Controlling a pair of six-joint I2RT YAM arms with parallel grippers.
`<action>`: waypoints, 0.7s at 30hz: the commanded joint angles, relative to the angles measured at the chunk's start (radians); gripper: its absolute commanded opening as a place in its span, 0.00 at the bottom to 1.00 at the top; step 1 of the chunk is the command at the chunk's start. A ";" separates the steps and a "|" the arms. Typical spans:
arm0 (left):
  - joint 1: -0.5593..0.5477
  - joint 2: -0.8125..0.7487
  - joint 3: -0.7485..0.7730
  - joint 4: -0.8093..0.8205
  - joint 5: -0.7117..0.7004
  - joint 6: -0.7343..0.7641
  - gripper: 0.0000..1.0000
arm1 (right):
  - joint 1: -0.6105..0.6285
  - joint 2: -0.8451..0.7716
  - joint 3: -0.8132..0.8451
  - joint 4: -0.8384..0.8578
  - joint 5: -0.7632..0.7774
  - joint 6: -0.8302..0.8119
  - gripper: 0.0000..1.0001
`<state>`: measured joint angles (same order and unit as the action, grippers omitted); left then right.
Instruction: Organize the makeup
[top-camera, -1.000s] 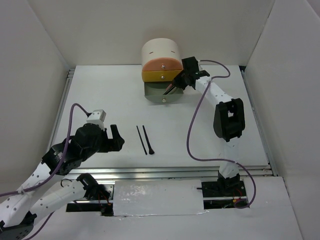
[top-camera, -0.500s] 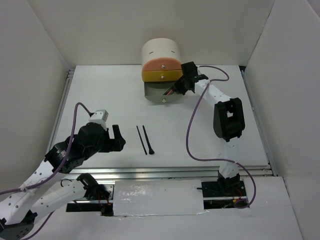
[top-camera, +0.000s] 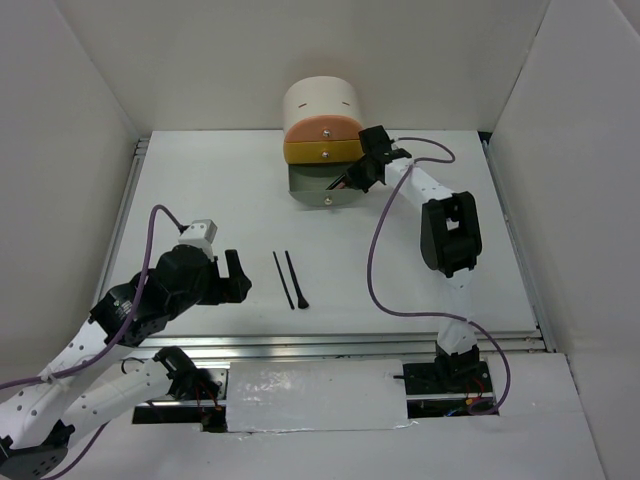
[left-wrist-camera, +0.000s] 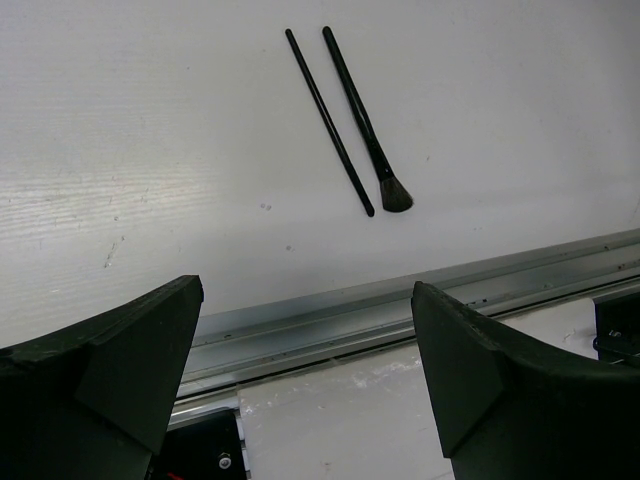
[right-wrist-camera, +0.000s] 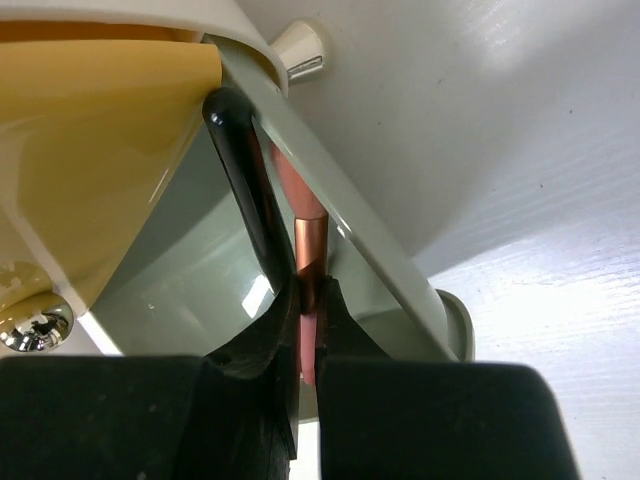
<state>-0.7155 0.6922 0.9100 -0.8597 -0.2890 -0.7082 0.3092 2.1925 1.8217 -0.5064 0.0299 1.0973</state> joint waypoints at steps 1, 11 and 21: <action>0.004 0.004 0.000 0.028 0.005 0.016 0.99 | -0.010 0.007 0.027 0.009 -0.007 0.024 0.00; 0.004 0.007 0.001 0.028 0.002 0.016 0.99 | -0.019 0.205 0.283 0.019 -0.248 -0.111 0.00; 0.002 0.009 0.001 0.030 0.001 0.013 0.99 | -0.013 0.080 0.093 0.147 -0.237 -0.111 0.37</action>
<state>-0.7155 0.7025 0.9100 -0.8597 -0.2893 -0.7078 0.2939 2.3722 1.9808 -0.4171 -0.2073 1.0027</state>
